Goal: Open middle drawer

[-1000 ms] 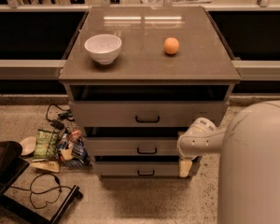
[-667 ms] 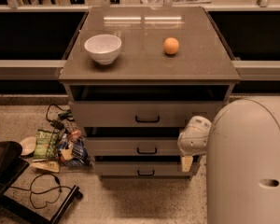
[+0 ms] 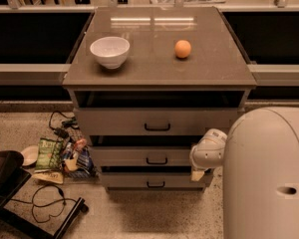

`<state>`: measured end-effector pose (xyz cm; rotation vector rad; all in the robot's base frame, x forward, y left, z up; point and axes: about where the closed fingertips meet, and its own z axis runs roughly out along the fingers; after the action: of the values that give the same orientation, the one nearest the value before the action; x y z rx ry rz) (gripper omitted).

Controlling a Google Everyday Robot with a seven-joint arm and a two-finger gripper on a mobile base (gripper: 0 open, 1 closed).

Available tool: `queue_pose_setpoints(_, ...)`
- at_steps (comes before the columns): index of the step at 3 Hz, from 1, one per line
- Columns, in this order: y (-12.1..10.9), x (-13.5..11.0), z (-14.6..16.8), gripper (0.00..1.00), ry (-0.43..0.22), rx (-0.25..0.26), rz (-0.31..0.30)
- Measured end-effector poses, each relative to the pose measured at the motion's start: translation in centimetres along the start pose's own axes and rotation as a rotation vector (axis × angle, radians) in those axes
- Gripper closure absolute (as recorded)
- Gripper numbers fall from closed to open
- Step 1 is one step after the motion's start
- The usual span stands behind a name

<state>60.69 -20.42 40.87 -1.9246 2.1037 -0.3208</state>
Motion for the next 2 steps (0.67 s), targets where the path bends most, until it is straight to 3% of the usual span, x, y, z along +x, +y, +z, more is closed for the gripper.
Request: queue_pose_setpoints(2,1.1,0.9,-1.9,0.73,-0.002,0.001,0.028)
